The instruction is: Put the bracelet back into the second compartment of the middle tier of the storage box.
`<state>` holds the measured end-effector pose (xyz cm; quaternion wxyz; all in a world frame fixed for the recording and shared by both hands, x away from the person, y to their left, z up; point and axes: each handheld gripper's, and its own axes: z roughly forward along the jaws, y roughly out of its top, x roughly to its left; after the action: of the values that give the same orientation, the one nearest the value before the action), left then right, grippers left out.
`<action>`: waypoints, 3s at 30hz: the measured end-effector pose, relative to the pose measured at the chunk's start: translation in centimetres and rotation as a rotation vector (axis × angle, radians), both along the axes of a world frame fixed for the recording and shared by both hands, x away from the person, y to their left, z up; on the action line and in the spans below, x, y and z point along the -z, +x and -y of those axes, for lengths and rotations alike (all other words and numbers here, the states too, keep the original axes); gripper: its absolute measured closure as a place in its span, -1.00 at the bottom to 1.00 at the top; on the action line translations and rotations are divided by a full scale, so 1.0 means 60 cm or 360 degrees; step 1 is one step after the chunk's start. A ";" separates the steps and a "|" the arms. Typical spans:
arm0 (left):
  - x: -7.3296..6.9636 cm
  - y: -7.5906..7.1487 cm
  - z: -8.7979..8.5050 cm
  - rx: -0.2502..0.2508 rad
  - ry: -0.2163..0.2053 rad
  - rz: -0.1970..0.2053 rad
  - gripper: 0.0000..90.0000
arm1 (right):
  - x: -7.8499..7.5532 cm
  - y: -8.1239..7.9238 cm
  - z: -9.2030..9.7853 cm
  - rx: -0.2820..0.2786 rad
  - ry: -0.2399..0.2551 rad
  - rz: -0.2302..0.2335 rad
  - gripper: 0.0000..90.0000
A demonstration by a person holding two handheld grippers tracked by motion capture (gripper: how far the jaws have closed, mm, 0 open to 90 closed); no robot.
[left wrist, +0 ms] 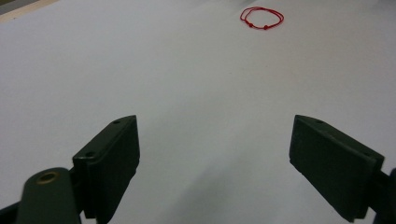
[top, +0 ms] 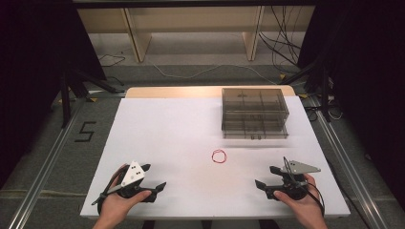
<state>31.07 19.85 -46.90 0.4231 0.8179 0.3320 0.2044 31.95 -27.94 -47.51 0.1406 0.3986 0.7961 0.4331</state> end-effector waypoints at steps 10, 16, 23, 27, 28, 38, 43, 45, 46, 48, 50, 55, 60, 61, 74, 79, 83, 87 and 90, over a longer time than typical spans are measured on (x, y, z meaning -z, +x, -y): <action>0.000 -0.003 0.007 0.0016 0.0001 0.0005 -0.64 | -0.013 0.011 -0.024 -0.0009 -0.0005 0.0021 -0.38; 0.000 -0.001 0.008 0.0011 -0.0001 -0.0001 -0.64 | -0.019 0.031 -0.054 -0.0052 -0.0050 0.0016 -0.26; 0.002 0.000 0.010 0.0017 0.0008 -0.0005 -0.64 | -0.021 0.061 -0.094 -0.0119 -0.0076 0.0013 -0.11; 0.002 0.000 0.010 0.0010 0.0004 -0.0007 -0.64 | -0.019 0.079 -0.123 -0.0176 -0.0093 0.0015 -0.03; 0.002 0.000 0.010 0.0004 -0.0003 -0.0006 -0.64 | -0.018 0.083 -0.130 -0.0184 -0.0098 0.0012 -0.02; 0.003 0.001 0.011 -0.0004 -0.0001 -0.0001 -0.64 | -0.004 0.123 -0.199 -0.0274 -0.0170 -0.0012 0.16; 0.003 0.002 0.010 -0.0003 0.0002 0.0001 -0.64 | 0.009 0.137 -0.228 -0.0321 -0.0218 -0.0023 0.21; 0.003 0.002 0.009 -0.0002 0.0003 0.0002 -0.64 | 0.014 0.141 -0.239 -0.0328 -0.0245 -0.0036 0.23; 0.004 0.003 0.009 -0.0004 0.0001 0.0004 -0.64 | 0.015 0.142 -0.242 -0.0327 -0.0252 -0.0044 0.25; 0.004 0.003 0.009 -0.0002 0.0002 0.0002 -0.64 | 0.021 0.147 -0.249 -0.0332 -0.0268 -0.0053 0.28; 0.004 0.003 0.010 0.0000 0.0000 -0.0001 -0.64 | 0.023 0.149 -0.252 -0.0334 -0.0274 -0.0056 0.30; 0.004 0.003 0.009 -0.0001 -0.0001 0.0001 -0.64 | 0.029 0.153 -0.260 -0.0328 -0.0298 -0.0043 0.47; 0.004 0.003 0.010 0.0000 0.0001 0.0000 -0.64 | 0.030 0.152 -0.260 -0.0325 -0.0306 -0.0029 0.64; 0.004 0.003 0.010 0.0000 0.0000 0.0000 -0.64 | 0.030 0.152 -0.260 -0.0324 -0.0305 -0.0029 0.67; 0.005 0.002 0.011 0.0009 0.0003 0.0003 -0.64 | 0.032 0.155 -0.256 -0.0278 -0.0247 -0.0079 0.96; 0.004 0.002 0.011 0.0011 0.0004 0.0009 -0.64 | 0.033 0.155 -0.255 -0.0251 -0.0215 -0.0092 0.97; 0.004 0.003 0.009 0.0013 0.0012 0.0008 -0.64 | 0.033 0.155 -0.254 -0.0254 -0.0208 -0.0091 0.97; 0.004 0.003 0.008 0.0012 0.0010 0.0010 -0.64 | 0.030 0.154 -0.251 -0.0236 -0.0206 -0.0076 0.98; 0.004 0.003 0.009 0.0012 0.0007 0.0010 -0.64 | 0.023 0.154 -0.247 -0.0224 -0.0186 -0.0077 0.98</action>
<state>31.24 19.32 -47.14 0.4230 0.8194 0.3273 0.2061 41.19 -13.14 -48.89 0.1137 0.3430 0.8492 0.3850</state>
